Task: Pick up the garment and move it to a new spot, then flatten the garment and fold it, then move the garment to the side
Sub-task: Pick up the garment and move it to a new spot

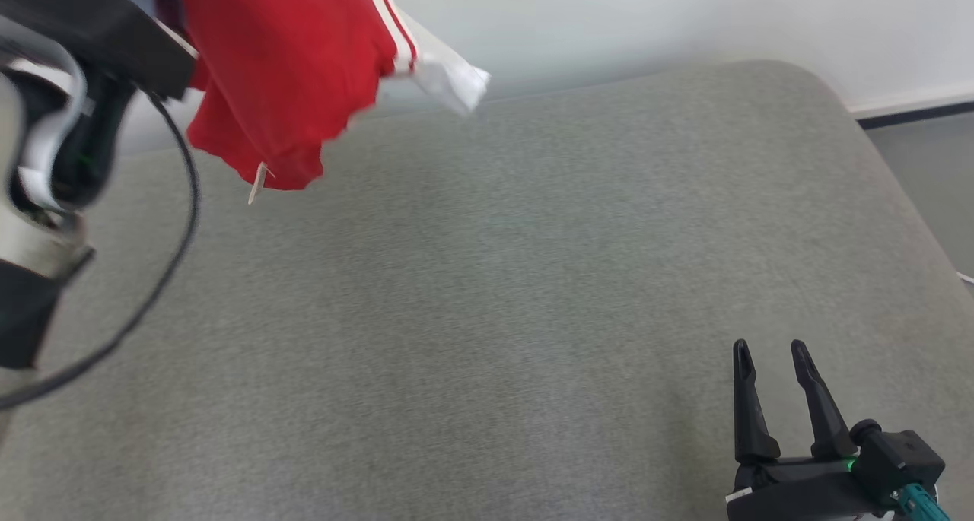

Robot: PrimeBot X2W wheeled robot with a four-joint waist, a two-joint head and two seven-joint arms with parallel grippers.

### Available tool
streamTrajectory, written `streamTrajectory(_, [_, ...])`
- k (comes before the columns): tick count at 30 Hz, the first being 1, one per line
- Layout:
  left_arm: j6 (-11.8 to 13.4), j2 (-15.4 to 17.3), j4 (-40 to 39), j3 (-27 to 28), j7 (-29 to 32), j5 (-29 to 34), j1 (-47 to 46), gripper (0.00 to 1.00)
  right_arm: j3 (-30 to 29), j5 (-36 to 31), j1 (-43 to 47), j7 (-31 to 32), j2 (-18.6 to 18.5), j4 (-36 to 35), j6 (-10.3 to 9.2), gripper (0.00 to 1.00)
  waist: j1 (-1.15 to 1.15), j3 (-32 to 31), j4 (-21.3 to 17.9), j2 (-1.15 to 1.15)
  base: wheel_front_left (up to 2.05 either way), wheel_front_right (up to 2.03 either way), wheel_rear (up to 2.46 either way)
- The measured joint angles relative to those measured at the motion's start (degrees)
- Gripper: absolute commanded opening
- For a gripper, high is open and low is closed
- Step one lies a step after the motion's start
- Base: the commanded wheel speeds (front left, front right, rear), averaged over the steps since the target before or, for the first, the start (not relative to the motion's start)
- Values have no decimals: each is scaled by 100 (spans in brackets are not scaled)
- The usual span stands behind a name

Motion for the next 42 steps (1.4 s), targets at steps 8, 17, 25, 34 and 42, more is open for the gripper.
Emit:
streamTrajectory(8, [240, -328, -565, -341, -60, -68, 882, 0, -18, 3, 71, 0, -2, -20, 0, 100, 0, 44, -514, 0, 0, 0, 0])
streamTrajectory(17, [219, -701, -282, -960, -298, -68, 2100, 0, 0, 22, 31, 0, -3, -15, 0, 100, 0, 209, -589, 0, 0, 0, 0])
streamTrajectory(25, [101, -1083, 756, -1427, -637, -49, 2869, 0, 67, -10, -61, -1, -2, 12, 0, 100, 0, 227, -519, 0, 0, 0, 0])
streamTrajectory(34, [-57, -1516, 1524, -1541, -1191, 41, 2904, 100, 32, -80, -38, -1, -1, 48, 0, 100, 0, 110, -324, 0, 0, 0, 0])
streamTrajectory(42, [167, -1532, 1103, -847, -1412, 354, 2864, 100, -1, -234, 85, -1, -1, 42, 0, 100, 0, -111, -63, 0, 0, 0, 0])
